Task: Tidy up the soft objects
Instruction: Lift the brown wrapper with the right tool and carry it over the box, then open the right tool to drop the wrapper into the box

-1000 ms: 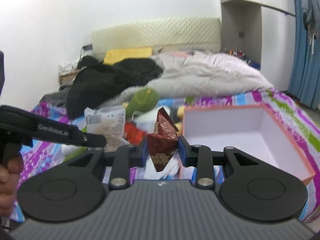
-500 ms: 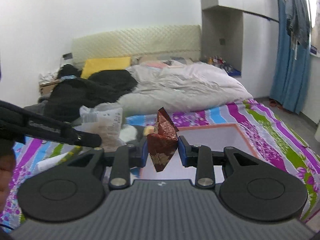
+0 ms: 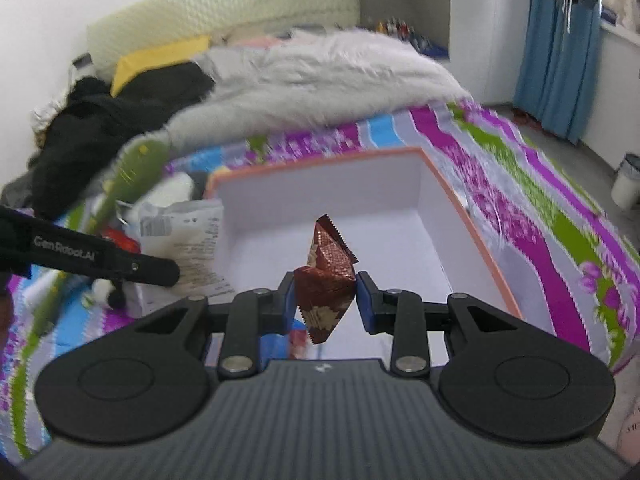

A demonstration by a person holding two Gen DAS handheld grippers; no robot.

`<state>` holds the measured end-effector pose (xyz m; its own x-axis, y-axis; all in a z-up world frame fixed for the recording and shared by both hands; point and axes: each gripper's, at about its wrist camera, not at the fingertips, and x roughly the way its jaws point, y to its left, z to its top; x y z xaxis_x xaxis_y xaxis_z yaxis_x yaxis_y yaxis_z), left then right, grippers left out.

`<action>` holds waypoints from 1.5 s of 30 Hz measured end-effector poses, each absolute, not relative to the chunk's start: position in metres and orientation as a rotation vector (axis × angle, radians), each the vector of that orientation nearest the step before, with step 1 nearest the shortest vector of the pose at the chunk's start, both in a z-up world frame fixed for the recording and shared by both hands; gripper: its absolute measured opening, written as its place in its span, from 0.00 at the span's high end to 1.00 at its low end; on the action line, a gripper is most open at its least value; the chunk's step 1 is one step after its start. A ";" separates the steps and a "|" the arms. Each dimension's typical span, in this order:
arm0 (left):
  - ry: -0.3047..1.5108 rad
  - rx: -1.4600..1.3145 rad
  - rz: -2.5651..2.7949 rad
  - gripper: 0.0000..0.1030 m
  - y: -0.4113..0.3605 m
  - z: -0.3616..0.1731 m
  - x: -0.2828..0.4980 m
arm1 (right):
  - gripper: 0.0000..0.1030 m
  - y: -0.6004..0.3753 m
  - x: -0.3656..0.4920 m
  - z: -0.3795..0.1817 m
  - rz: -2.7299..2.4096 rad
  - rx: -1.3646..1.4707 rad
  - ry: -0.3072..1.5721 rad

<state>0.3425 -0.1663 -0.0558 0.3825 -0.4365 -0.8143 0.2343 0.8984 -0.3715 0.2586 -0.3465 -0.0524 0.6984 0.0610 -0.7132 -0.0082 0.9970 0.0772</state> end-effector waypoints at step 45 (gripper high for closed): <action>0.774 -0.043 -0.423 0.74 -0.134 0.017 0.247 | 0.55 -0.327 0.178 -0.006 0.115 0.105 0.563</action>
